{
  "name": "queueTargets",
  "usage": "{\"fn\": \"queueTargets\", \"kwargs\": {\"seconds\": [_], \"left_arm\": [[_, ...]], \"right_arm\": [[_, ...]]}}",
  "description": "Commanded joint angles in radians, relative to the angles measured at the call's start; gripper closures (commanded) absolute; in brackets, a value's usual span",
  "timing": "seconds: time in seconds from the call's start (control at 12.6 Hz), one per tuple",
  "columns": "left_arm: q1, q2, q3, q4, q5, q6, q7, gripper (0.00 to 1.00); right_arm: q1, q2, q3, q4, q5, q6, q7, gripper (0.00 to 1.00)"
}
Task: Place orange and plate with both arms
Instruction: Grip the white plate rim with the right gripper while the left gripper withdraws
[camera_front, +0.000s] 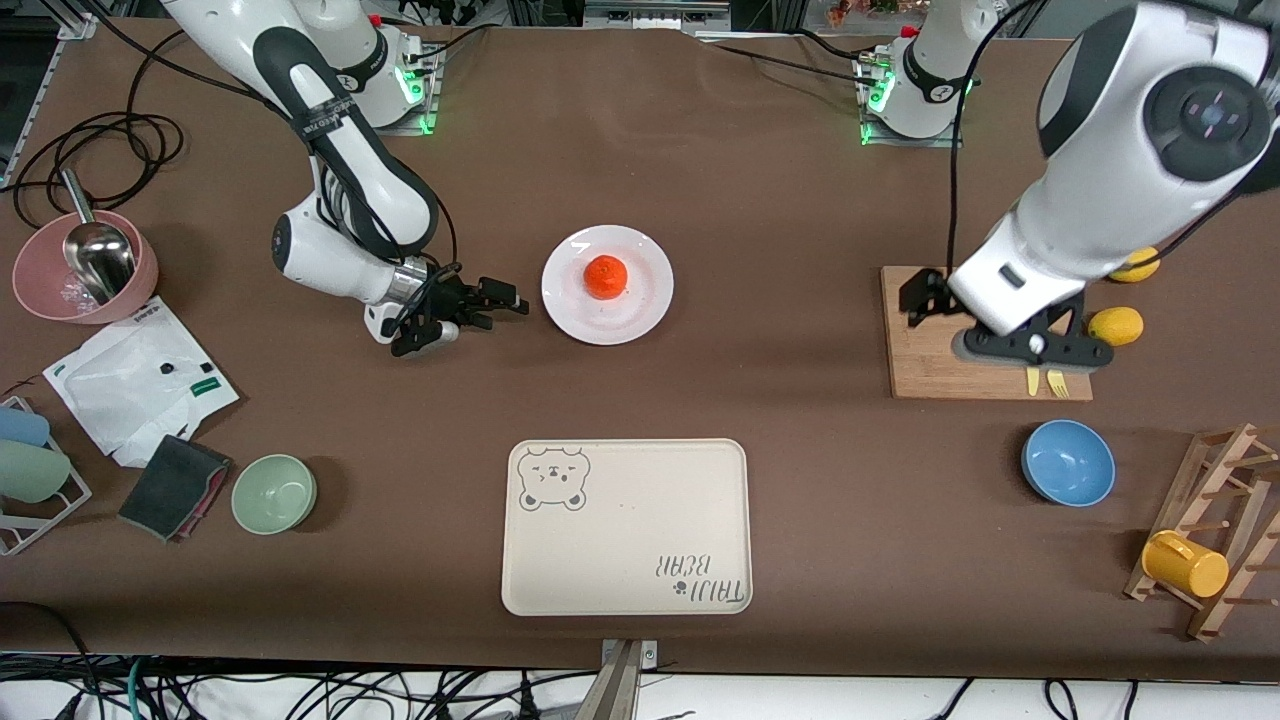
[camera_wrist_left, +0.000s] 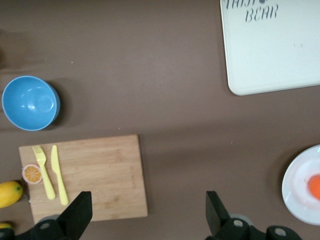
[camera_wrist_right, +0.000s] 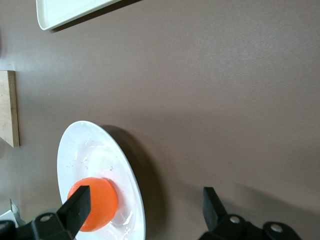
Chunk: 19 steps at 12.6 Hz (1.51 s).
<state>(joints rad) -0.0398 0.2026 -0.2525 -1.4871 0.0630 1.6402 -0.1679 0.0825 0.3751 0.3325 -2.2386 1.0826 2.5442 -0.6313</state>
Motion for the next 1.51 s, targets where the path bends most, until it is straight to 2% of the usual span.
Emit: {"fn": "queueTargets", "kwargs": {"seconds": [0.0,0.08,0.16,0.4,0.64,0.79,0.87,1.03,1.35,1.43], "left_arm": [[-0.031,-0.176,0.103,-0.220,-0.040,0.079,0.106,0.00],[-0.066,-0.219,0.158,-0.264,-0.040,0.122,0.134,0.00],[-0.078,-0.242,0.179,-0.309,-0.041,0.141,0.157,0.00],[-0.023,-0.226,0.183,-0.311,-0.088,0.144,0.137,0.00],[-0.022,-0.213,0.179,-0.259,-0.077,0.133,0.148,0.00],[-0.025,-0.209,0.173,-0.255,-0.075,0.136,0.139,0.00],[-0.020,-0.209,0.180,-0.254,-0.075,0.136,0.139,0.00],[-0.009,-0.207,0.180,-0.254,-0.077,0.141,0.137,0.00],[-0.008,-0.207,0.183,-0.252,-0.077,0.139,0.145,0.00],[-0.002,-0.207,0.183,-0.251,-0.077,0.139,0.146,0.00]], "right_arm": [[-0.004,-0.002,0.036,-0.009,0.033,0.016,-0.024,0.09],[-0.004,-0.001,0.043,-0.013,0.057,0.021,-0.024,0.15],[-0.004,-0.001,0.056,-0.022,0.074,0.034,-0.025,0.22],[-0.004,0.001,0.076,-0.041,0.074,0.054,-0.025,0.38],[-0.004,0.019,0.092,-0.065,0.076,0.094,-0.060,0.38],[-0.004,0.021,0.092,-0.078,0.101,0.096,-0.080,0.47],[-0.003,0.022,0.092,-0.082,0.123,0.094,-0.100,0.47],[-0.003,0.024,0.092,-0.093,0.189,0.094,-0.157,0.56],[-0.003,0.033,0.094,-0.101,0.238,0.093,-0.177,0.55],[-0.003,0.042,0.094,-0.101,0.273,0.093,-0.192,0.55]]}}
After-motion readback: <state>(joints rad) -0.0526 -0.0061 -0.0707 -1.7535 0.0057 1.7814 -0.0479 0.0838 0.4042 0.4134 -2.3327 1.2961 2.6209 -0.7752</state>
